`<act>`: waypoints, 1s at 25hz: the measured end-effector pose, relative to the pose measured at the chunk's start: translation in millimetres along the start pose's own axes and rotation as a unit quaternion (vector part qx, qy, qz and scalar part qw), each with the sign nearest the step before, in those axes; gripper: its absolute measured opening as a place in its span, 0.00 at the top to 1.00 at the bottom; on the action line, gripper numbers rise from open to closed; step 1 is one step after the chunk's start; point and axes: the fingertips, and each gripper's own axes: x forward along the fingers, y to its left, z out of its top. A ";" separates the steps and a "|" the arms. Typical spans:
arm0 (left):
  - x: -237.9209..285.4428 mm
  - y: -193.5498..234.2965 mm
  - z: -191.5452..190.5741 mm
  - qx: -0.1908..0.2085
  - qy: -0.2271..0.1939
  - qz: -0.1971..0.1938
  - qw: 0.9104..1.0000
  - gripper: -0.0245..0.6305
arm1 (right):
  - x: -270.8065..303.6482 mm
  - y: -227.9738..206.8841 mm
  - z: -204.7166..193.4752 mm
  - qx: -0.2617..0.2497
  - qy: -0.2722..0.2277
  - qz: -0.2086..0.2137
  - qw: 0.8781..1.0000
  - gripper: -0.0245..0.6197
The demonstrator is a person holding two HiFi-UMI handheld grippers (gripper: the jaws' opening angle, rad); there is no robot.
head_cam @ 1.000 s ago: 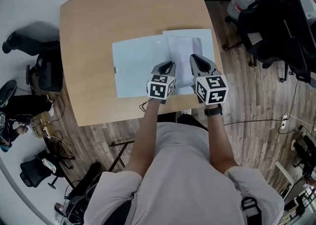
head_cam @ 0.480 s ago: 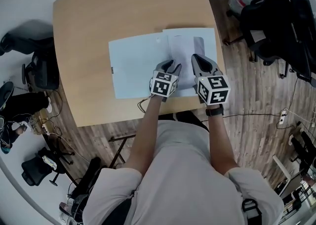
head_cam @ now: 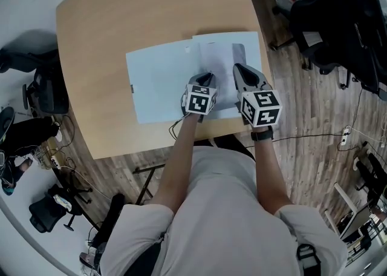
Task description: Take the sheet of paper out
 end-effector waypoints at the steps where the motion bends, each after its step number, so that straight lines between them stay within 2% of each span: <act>1: 1.8 1.0 -2.5 0.002 0.004 0.004 1.000 0.93 | -0.7 -1.2 -0.7 0.001 0.000 -0.001 1.000 0.94; 4: 3.8 -1.4 -4.9 0.008 0.015 0.007 1.000 0.94 | -3.2 -5.8 -2.5 0.006 0.001 -0.005 1.000 0.94; 17: -14.2 10.0 -4.5 0.010 -0.001 0.009 1.000 0.95 | -4.8 8.2 4.3 0.012 -0.013 0.011 1.000 0.94; 25: -35.3 34.8 -18.1 -0.015 -0.004 0.033 0.999 0.95 | -1.2 23.0 2.4 0.011 -0.013 0.032 0.999 0.94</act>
